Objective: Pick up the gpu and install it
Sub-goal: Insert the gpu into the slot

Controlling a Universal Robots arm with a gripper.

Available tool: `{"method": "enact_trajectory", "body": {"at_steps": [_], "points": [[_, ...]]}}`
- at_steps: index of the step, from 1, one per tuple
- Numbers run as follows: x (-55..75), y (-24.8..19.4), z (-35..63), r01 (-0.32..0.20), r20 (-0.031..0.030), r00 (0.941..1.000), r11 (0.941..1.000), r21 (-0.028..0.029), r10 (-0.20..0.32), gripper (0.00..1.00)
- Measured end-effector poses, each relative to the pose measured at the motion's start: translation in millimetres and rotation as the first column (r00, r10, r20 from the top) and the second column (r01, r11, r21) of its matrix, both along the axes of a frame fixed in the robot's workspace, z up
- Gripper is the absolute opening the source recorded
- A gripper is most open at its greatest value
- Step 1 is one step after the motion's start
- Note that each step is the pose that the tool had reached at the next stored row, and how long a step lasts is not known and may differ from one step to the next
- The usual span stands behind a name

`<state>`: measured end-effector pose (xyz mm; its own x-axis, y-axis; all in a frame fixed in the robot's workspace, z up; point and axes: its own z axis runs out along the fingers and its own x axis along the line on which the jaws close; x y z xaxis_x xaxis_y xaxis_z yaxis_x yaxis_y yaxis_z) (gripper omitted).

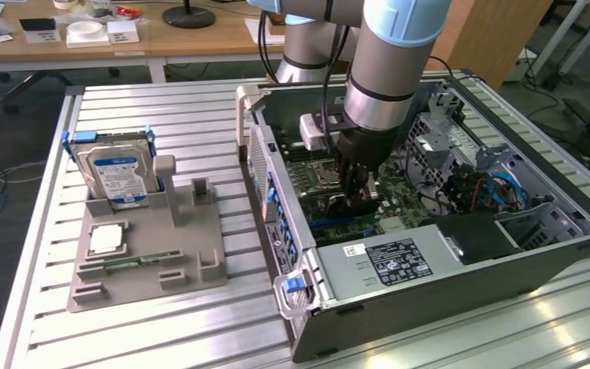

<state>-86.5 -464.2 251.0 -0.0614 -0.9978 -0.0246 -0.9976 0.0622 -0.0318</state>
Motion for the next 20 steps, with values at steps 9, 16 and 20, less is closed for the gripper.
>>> {"method": "enact_trajectory", "body": {"at_steps": [9, 16, 20], "points": [[0.0, 0.0, -0.2, 0.000, 0.0001, 1.0000, 1.0000, 0.0002, 0.000, 0.27], [0.0, 0.0, -0.5, 0.000, 0.0001, 1.0000, 1.0000, 0.0002, 0.000, 0.27], [0.0, 0.1, -1.0, 0.000, 0.0000, 1.0000, 1.0000, 0.0000, 0.000, 0.27]]}}
